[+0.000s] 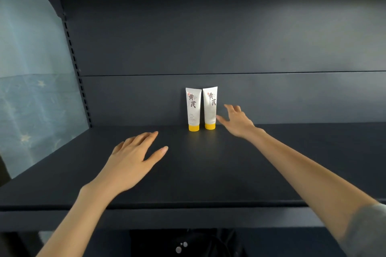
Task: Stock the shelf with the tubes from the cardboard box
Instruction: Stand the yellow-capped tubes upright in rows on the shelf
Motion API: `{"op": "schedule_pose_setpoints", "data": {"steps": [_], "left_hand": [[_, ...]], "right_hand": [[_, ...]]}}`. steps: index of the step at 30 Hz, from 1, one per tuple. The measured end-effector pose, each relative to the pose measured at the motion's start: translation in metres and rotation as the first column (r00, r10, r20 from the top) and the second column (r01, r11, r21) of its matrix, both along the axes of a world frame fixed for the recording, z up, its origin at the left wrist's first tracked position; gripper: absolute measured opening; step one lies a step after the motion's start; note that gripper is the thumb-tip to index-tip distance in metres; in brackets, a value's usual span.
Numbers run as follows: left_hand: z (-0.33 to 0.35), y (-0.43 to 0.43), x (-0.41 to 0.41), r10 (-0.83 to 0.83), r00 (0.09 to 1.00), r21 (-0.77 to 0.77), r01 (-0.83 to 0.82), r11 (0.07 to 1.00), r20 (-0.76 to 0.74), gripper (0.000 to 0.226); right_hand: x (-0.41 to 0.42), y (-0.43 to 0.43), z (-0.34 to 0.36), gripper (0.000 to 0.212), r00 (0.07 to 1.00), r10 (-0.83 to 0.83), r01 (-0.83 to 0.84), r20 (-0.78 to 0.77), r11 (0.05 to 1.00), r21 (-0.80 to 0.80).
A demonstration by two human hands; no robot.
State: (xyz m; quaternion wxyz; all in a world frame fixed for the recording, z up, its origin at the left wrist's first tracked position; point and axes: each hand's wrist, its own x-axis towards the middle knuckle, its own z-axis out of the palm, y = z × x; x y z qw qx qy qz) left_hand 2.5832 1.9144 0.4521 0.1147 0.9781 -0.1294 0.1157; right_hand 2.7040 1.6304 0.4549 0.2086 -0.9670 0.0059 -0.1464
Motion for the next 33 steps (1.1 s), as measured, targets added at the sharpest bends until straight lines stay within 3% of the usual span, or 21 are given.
{"op": "schedule_pose_setpoints", "data": {"steps": [7, 14, 20, 26, 33], "left_hand": [[0.001, -0.001, -0.013, -0.038, 0.999, 0.050, 0.038, 0.998, 0.006, 0.067], [0.000, -0.007, -0.023, -0.107, 0.994, 0.060, 0.105, 0.993, 0.031, 0.076], [-0.002, -0.031, -0.030, -0.200, 0.977, 0.065, 0.195, 0.979, 0.077, 0.091], [-0.004, -0.066, -0.045, -0.258, 0.962, 0.076, 0.252, 0.965, 0.094, 0.073], [-0.007, -0.113, -0.071, -0.280, 0.954, 0.082, 0.272, 0.959, 0.106, 0.078]], "right_hand": [[-0.088, -0.013, 0.003, 0.071, 1.000, -0.019, 0.014, -0.015, 0.960, -0.278], [-0.185, -0.031, -0.006, 0.078, 0.988, -0.155, 0.141, -0.001, 0.903, -0.407], [-0.252, -0.064, -0.012, 0.085, 0.949, -0.313, 0.301, 0.030, 0.879, -0.371], [-0.293, -0.099, -0.021, 0.076, 0.908, -0.414, 0.408, 0.057, 0.849, -0.335], [-0.338, -0.151, -0.038, 0.079, 0.886, -0.462, 0.447, 0.038, 0.831, -0.330]]}}
